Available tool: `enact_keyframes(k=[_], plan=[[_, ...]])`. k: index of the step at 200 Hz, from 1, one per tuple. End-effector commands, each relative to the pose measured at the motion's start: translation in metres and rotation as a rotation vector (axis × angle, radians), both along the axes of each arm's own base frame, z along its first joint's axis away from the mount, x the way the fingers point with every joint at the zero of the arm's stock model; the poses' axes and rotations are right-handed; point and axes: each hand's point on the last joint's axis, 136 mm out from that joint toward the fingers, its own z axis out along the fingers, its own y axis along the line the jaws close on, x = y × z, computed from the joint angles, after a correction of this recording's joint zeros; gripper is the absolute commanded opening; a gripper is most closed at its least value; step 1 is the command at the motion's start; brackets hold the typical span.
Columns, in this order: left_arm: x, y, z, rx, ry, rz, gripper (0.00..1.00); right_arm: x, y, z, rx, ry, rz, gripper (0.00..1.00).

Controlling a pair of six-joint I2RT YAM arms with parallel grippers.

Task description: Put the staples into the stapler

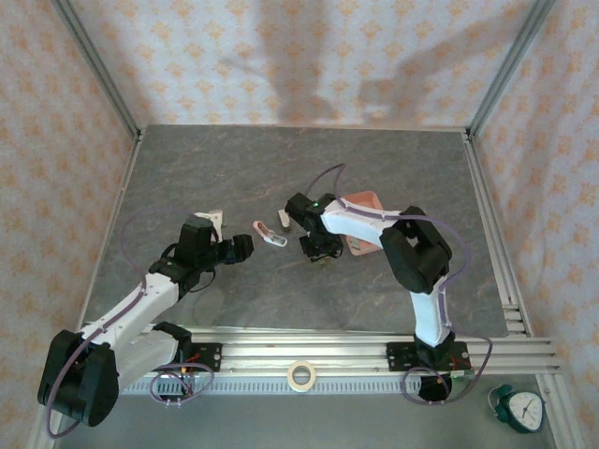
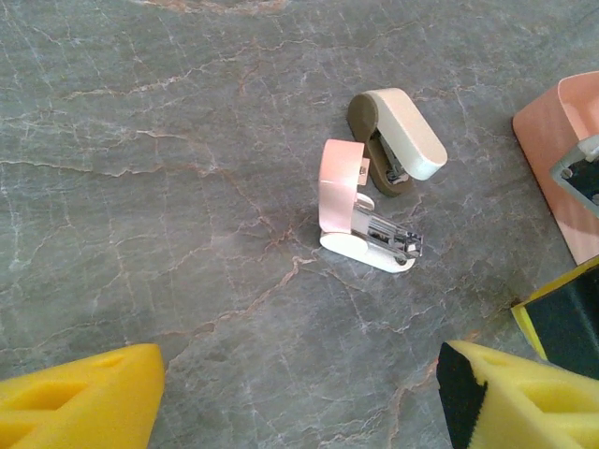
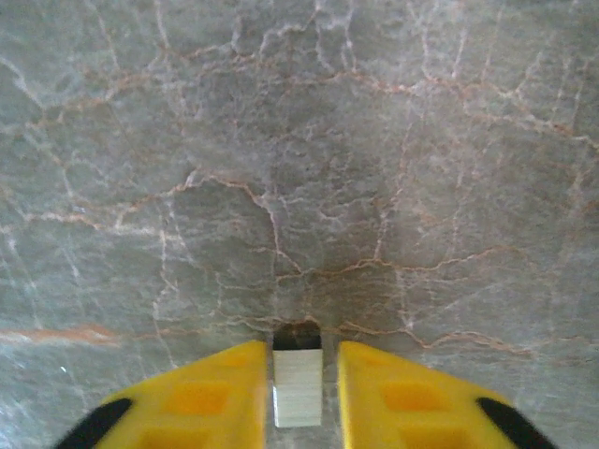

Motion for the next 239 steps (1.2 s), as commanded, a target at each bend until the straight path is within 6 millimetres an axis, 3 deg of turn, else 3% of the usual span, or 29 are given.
enact_keyframes(k=[1,44,123,239], plan=[[-0.004,0.006,-0.007,0.028,0.012,0.017,0.78,0.001,-0.008,0.015,-0.046,0.012,0.046,0.36],[-0.007,0.007,-0.009,0.02,0.012,0.03,0.78,0.002,-0.007,0.031,-0.02,0.054,0.037,0.39],[-0.008,0.009,-0.008,0.023,0.01,0.035,0.78,0.0,-0.005,0.015,0.001,0.151,0.0,0.34],[-0.002,0.005,-0.009,0.012,0.019,0.029,0.78,0.001,0.001,0.005,0.024,0.163,0.0,0.3]])
